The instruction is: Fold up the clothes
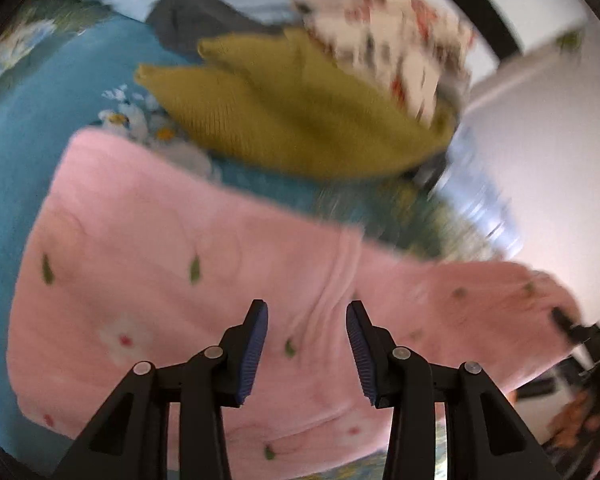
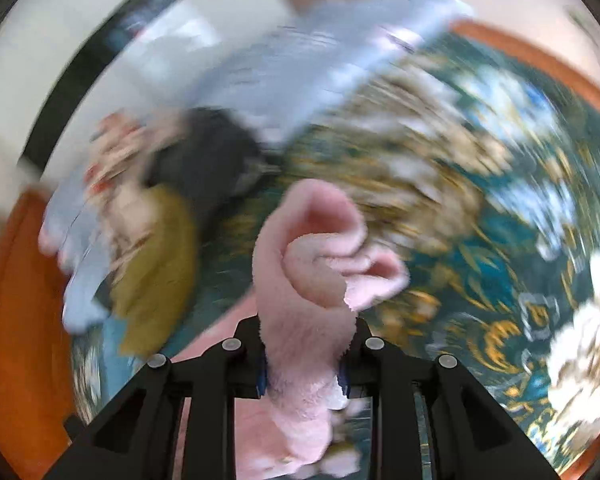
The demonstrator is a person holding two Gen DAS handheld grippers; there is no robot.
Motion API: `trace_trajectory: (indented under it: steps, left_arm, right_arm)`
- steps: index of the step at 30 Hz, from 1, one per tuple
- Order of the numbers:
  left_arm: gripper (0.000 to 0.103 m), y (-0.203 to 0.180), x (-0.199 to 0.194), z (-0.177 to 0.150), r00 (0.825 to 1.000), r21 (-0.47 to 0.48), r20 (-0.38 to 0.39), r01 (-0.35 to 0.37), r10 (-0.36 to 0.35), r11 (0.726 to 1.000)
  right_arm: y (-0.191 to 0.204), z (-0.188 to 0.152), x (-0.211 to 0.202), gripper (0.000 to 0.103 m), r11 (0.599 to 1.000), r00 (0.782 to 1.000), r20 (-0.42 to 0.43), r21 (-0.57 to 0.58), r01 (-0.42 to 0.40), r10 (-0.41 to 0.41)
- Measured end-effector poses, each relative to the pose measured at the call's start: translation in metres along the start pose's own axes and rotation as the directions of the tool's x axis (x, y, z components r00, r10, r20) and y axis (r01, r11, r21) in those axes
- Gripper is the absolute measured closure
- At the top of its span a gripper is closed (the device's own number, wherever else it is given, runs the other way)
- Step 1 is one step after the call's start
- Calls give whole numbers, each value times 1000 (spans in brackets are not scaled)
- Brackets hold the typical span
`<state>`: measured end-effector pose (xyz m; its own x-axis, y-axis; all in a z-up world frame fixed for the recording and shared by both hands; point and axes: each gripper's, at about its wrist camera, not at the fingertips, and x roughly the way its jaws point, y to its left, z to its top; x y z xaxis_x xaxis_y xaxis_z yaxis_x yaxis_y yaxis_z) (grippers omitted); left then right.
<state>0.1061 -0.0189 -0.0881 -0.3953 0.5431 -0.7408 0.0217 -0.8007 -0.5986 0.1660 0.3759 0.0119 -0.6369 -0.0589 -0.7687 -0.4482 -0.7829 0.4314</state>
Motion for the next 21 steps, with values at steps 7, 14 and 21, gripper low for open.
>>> trace_trajectory:
  steps: [7,14,21]
  left_arm:
    - [53,60,-79,35,985,-90,167,47,-32,995]
    - [53,136,-81,41,966,-386,221,213,-135,898]
    - [52,162,-84,38,957,-468,233,264,-170,844]
  right_arm:
    - [193,-52,0,77,909,983,-36,-375,-179,179]
    - [317,-169,70,77,728,974,-207,-655,-204,88]
    - [312,-229,99,65,594,956,-293,-771,-230,-9]
